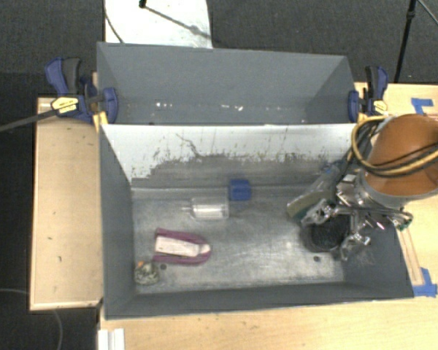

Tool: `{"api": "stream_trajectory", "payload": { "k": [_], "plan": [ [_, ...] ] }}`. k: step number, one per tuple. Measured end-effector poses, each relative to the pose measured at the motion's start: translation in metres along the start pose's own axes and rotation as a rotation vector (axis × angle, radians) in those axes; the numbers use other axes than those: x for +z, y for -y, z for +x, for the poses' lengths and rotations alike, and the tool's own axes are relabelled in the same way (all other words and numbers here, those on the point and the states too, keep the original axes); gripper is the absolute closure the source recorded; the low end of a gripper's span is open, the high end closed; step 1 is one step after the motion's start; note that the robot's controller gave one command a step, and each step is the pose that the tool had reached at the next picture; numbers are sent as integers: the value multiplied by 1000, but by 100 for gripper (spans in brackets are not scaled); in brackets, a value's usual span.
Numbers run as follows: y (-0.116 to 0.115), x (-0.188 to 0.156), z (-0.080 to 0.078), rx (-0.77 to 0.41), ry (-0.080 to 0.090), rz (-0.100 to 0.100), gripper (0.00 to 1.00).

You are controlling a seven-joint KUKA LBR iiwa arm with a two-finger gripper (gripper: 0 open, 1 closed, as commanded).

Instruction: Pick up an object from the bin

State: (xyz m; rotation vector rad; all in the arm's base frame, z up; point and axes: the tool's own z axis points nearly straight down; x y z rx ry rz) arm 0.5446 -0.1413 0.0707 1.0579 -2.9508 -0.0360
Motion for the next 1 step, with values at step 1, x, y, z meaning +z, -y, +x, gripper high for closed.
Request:
{"api": "stream_trajectory", "payload": {
  "k": [1],
  "plan": [
    [2, -1, 0, 0, 1, 5, 100]
  ]
}}
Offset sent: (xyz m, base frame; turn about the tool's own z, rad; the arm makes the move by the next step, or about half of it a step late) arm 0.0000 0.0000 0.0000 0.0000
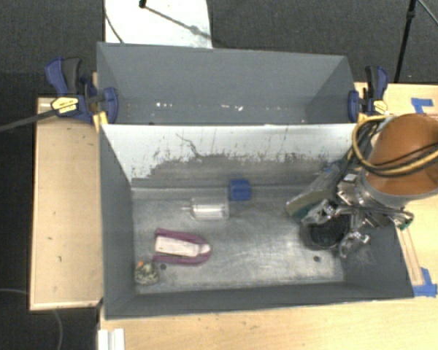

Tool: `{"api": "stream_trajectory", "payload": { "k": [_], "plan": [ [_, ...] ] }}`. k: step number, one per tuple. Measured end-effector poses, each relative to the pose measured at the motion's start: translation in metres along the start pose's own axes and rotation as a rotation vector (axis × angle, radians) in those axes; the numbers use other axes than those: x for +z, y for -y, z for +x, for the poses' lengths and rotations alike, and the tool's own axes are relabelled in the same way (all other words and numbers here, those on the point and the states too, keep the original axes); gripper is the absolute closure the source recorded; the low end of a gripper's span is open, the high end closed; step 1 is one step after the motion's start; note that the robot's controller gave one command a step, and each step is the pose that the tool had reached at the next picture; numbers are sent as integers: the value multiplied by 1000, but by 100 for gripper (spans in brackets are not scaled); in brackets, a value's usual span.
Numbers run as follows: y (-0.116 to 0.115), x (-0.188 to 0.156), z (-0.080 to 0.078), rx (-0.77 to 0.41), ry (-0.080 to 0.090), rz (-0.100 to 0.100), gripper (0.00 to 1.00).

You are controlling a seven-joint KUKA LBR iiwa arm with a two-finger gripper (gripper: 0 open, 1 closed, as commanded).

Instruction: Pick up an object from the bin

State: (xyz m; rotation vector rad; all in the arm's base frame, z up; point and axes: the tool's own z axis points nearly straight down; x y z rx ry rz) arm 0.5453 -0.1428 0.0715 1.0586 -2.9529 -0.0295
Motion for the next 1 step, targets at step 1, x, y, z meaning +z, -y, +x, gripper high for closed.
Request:
{"api": "stream_trajectory", "payload": {
  "k": [1],
  "plan": [
    [-7, -189, -13, -326, 1, 26, 100]
  ]
}}
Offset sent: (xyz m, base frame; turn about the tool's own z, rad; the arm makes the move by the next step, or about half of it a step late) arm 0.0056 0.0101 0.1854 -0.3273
